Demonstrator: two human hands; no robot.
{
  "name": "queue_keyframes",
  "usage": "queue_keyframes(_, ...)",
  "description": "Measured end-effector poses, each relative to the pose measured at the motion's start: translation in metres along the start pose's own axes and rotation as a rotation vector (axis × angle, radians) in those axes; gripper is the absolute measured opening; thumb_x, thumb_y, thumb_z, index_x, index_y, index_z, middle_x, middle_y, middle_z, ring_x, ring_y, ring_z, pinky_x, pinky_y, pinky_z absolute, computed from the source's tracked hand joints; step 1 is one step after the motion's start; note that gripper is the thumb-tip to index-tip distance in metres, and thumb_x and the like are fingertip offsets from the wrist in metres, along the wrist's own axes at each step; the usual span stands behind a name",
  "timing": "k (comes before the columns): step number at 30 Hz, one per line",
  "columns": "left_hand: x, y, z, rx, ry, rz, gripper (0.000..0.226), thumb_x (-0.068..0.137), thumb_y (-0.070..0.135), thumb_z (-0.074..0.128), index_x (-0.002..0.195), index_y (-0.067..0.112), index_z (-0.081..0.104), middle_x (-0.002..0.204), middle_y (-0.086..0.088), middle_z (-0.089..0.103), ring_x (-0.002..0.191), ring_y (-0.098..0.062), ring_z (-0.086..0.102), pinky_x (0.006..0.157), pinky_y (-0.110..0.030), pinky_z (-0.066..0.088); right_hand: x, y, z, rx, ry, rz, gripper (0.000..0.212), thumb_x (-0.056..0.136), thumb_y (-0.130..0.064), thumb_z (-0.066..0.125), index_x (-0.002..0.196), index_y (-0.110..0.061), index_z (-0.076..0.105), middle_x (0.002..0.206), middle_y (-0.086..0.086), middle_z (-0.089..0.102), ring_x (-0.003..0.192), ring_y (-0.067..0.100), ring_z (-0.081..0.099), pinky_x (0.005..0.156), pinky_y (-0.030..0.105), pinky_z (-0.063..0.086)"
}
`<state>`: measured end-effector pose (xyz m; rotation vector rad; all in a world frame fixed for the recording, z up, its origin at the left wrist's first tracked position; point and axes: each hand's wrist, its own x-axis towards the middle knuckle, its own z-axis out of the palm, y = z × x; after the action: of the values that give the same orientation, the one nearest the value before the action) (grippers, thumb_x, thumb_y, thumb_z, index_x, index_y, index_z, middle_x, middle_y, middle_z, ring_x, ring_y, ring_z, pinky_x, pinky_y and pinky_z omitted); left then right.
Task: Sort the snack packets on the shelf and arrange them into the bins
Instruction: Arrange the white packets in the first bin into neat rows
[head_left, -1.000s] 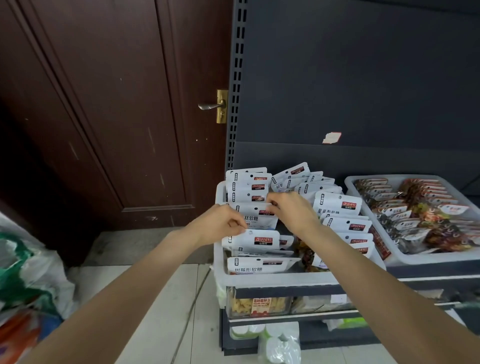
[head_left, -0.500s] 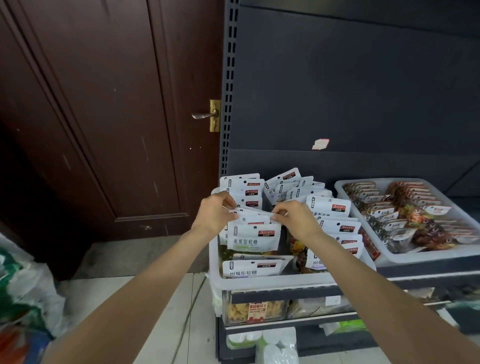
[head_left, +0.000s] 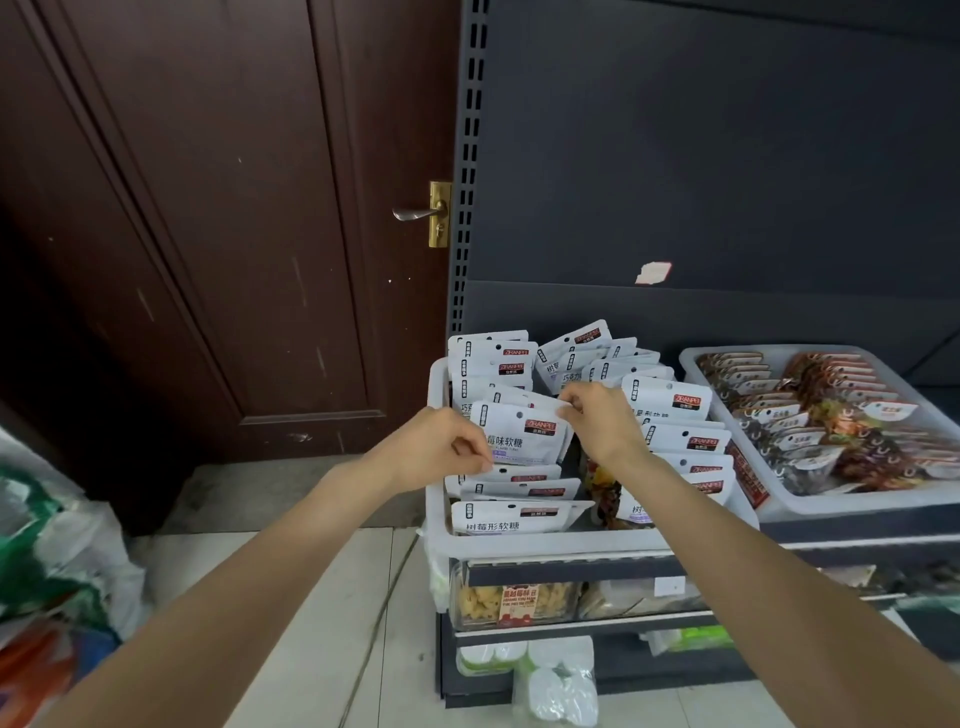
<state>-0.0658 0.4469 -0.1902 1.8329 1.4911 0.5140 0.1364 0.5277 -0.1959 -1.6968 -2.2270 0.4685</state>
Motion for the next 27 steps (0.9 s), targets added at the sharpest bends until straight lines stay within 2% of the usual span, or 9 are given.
queue_keyframes(5, 0.015, -0.002, 0.004, 0.124, 0.241, -0.041, 0.007, 0.088, 0.017, 0.066, 0.088, 0.019, 0.072, 0.081, 0.006, 0.068, 0.082, -0.01, 0.064, 0.083, -0.036, 0.054, -0.012, -0.005, -0.015, 0.173, -0.228, -0.066, 0.027, 0.094, -0.028, 0.056, 0.114, -0.012, 0.065, 0.113, 0.002, 0.064, 0.098, 0.012, 0.054, 0.085, 0.025, 0.039)
queue_keyframes(8, 0.014, 0.003, 0.005, 0.103, 0.134, 0.018, 0.007, 0.084, 0.013, 0.069, 0.088, 0.017, 0.074, 0.077, 0.012, 0.066, 0.079, -0.004, 0.064, 0.084, -0.033, 0.054, -0.016, -0.009, -0.019, 0.135, -0.231, -0.087, 0.032, 0.088, -0.019, 0.064, 0.119, -0.014, 0.061, 0.118, 0.002, 0.063, 0.093, 0.009, 0.051, 0.082, 0.021, 0.036)
queue_keyframes(11, 0.011, 0.003, 0.004, 0.097, 0.118, 0.046, 0.008, 0.083, 0.013, 0.071, 0.088, 0.017, 0.074, 0.075, 0.015, 0.065, 0.076, 0.0, 0.062, 0.083, -0.028, 0.054, -0.015, -0.011, -0.019, 0.118, -0.201, -0.089, 0.04, 0.088, -0.018, 0.065, 0.126, -0.016, 0.056, 0.126, 0.004, 0.059, 0.103, 0.02, 0.056, 0.09, 0.029, 0.042)
queue_keyframes(15, 0.013, -0.006, 0.007, 0.089, 0.293, -0.013, 0.013, 0.088, 0.011, 0.063, 0.096, 0.018, 0.071, 0.091, 0.003, 0.069, 0.088, -0.01, 0.063, 0.088, -0.032, 0.052, -0.017, -0.01, -0.017, 0.199, -0.21, -0.062, 0.045, 0.092, -0.04, 0.055, 0.132, -0.019, 0.052, 0.134, 0.003, 0.053, 0.125, 0.021, 0.047, 0.096, 0.029, 0.036)
queue_keyframes(17, 0.013, -0.007, 0.009, 0.035, 0.363, -0.006, 0.015, 0.09, 0.014, 0.061, 0.103, 0.017, 0.068, 0.1, 0.002, 0.067, 0.095, -0.013, 0.062, 0.089, -0.026, 0.049, -0.021, -0.008, -0.015, 0.23, -0.255, -0.051, 0.056, 0.089, -0.048, 0.056, 0.138, -0.024, 0.046, 0.143, -0.001, 0.043, 0.132, 0.018, 0.038, 0.104, 0.031, 0.032)
queue_keyframes(19, 0.01, -0.005, 0.009, 0.006, 0.311, 0.043, 0.022, 0.089, 0.025, 0.064, 0.11, 0.018, 0.065, 0.108, 0.004, 0.062, 0.102, -0.011, 0.056, 0.086, -0.017, 0.04, -0.024, -0.008, -0.014, 0.179, -0.282, -0.091, 0.065, 0.084, -0.048, 0.064, 0.14, -0.025, 0.041, 0.145, 0.0, 0.039, 0.134, 0.017, 0.036, 0.105, 0.03, 0.029)
queue_keyframes(21, 0.005, -0.006, 0.008, -0.016, 0.18, 0.068, 0.034, 0.082, 0.035, 0.07, 0.113, 0.023, 0.063, 0.117, 0.01, 0.055, 0.111, -0.004, 0.047, 0.093, -0.017, 0.034, -0.023, -0.006, -0.013, 0.165, -0.305, -0.114, 0.069, 0.081, -0.042, 0.069, 0.141, -0.025, 0.04, 0.141, 0.001, 0.041, 0.131, 0.017, 0.037, 0.1, 0.026, 0.029)
queue_keyframes(23, 0.001, -0.011, 0.009, 0.018, 0.122, 0.066, 0.038, 0.078, 0.032, 0.074, 0.114, 0.026, 0.063, 0.122, 0.013, 0.05, 0.117, -0.002, 0.041, 0.1, -0.019, 0.029, -0.022, -0.003, -0.011, 0.144, -0.289, -0.132, 0.067, 0.081, -0.033, 0.073, 0.139, -0.025, 0.043, 0.136, 0.001, 0.046, 0.127, 0.017, 0.042, 0.099, 0.025, 0.031)
queue_keyframes(27, 0.01, -0.015, 0.012, 0.182, 0.248, 0.035, 0.025, 0.087, 0.011, 0.066, 0.11, 0.02, 0.066, 0.12, 0.002, 0.054, 0.114, -0.015, 0.05, 0.099, -0.028, 0.041, -0.021, 0.003, -0.003, 0.021, -0.126, -0.067, 0.035, 0.086, -0.021, 0.068, 0.12, -0.021, 0.061, 0.12, 0.002, 0.063, 0.11, 0.021, 0.057, 0.09, 0.033, 0.046)
